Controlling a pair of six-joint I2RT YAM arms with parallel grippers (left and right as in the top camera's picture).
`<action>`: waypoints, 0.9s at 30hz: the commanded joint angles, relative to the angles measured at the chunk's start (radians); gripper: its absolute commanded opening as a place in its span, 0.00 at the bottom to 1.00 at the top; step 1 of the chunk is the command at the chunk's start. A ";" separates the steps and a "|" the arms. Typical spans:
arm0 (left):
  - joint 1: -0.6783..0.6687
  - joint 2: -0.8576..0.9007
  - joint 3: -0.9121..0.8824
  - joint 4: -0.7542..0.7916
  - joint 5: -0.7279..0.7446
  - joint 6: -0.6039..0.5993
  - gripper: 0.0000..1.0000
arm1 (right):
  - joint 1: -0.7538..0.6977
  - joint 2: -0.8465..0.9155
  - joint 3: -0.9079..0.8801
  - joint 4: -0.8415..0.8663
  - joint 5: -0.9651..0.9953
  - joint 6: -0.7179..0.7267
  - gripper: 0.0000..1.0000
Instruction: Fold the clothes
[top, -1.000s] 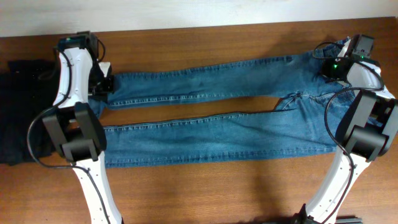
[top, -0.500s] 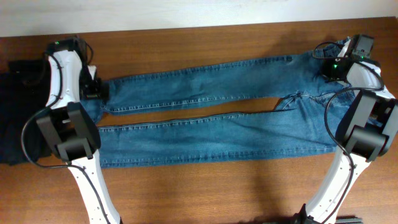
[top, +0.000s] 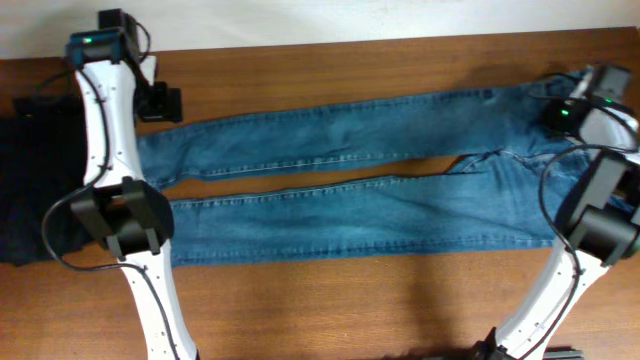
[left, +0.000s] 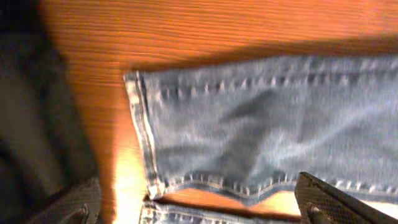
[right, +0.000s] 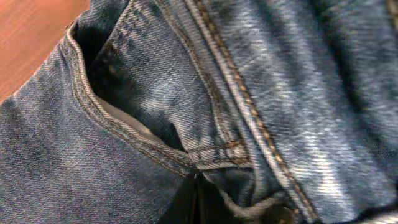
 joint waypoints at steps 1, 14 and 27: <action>-0.010 -0.009 -0.006 -0.004 0.038 -0.054 0.99 | -0.096 0.076 -0.044 -0.018 0.041 -0.016 0.04; -0.028 -0.008 -0.211 0.122 0.048 -0.064 0.90 | -0.045 0.076 -0.044 -0.010 0.006 -0.036 0.04; -0.019 -0.007 -0.518 0.370 -0.009 -0.067 0.84 | 0.050 0.075 -0.043 -0.023 -0.003 -0.043 0.40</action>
